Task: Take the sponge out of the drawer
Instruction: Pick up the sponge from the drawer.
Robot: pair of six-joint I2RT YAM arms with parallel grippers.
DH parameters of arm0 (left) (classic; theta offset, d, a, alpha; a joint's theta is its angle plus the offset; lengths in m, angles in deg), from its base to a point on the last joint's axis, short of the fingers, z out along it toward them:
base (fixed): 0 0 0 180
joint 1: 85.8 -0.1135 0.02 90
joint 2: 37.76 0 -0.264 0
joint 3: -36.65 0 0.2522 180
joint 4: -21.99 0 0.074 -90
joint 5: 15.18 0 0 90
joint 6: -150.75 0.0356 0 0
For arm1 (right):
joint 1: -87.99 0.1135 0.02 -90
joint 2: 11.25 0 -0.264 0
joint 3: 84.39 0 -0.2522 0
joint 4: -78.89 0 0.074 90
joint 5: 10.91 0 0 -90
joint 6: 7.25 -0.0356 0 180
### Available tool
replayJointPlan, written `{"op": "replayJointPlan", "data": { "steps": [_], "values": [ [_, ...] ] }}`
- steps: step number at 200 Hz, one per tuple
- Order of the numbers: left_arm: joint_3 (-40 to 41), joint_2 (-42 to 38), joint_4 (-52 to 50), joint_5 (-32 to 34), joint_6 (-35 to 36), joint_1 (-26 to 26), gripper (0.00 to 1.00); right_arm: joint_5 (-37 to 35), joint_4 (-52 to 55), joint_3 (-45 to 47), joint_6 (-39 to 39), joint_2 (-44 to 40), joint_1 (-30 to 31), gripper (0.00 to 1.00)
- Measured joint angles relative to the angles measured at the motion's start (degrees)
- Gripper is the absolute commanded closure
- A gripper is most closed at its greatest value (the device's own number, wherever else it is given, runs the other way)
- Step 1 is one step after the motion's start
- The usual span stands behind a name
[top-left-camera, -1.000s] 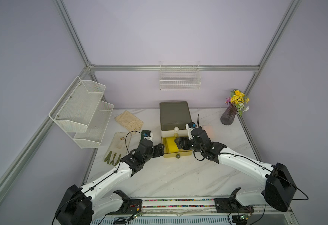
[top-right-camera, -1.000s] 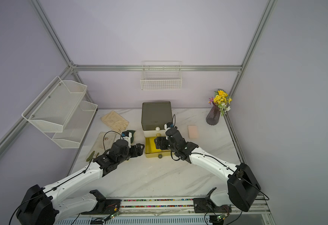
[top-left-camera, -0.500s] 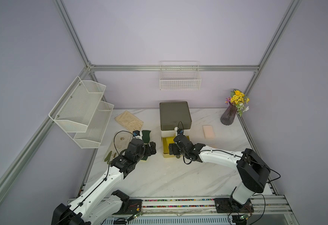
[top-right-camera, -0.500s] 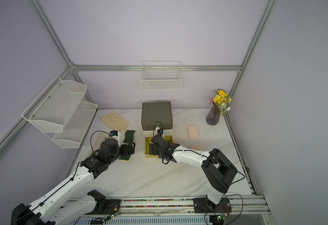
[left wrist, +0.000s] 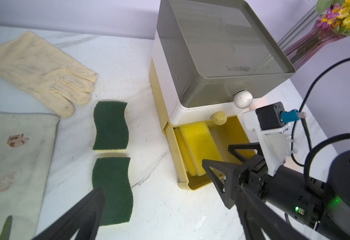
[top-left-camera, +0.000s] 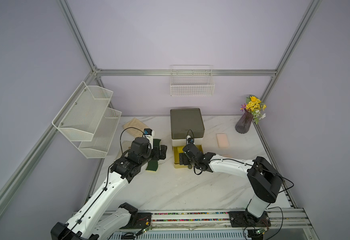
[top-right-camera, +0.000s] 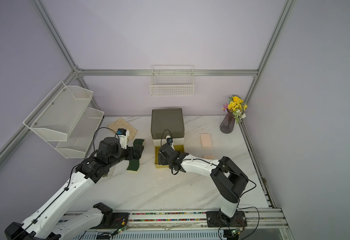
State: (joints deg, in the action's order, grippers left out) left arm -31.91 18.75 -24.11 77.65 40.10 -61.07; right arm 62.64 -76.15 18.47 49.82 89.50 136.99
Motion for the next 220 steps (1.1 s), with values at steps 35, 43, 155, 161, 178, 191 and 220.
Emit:
{"op": "replayJointPlan", "data": {
  "steps": [35, 43, 155, 161, 178, 191, 220],
  "values": [
    [1.2, 0.9, 1.3, -1.4, 5.3, -0.3, 0.00, -0.9, 0.1, -1.6, 0.0, 3.0, 0.1, 0.06],
    [1.9, 0.9, 1.8, -1.7, 6.2, -0.3, 0.00, -0.9, 0.2, -1.8, 0.0, 3.5, 0.1, 0.07],
    [6.7, 0.1, 4.7, -3.1, 9.8, -0.3, 0.00, -3.7, 3.2, -5.2, -0.9, 7.9, 0.3, 0.11],
    [6.7, 0.1, 4.7, -3.1, 9.8, -0.3, 0.00, -3.7, 3.3, -5.4, -0.9, 8.0, 0.4, 0.12],
    [6.7, 0.1, 4.7, -3.1, 9.8, -0.3, 0.00, -3.9, 3.6, -5.9, -0.9, 8.4, 0.5, 0.15],
    [6.7, 0.1, 4.7, -3.1, 9.8, -0.3, 0.00, -3.9, 3.6, -6.3, -0.7, 8.9, 0.7, 0.18],
    [6.7, 0.2, 4.7, -3.1, 9.8, -0.3, 0.00, -3.9, 3.3, -6.9, -0.2, 9.7, 0.7, 0.23]
  ]
}}
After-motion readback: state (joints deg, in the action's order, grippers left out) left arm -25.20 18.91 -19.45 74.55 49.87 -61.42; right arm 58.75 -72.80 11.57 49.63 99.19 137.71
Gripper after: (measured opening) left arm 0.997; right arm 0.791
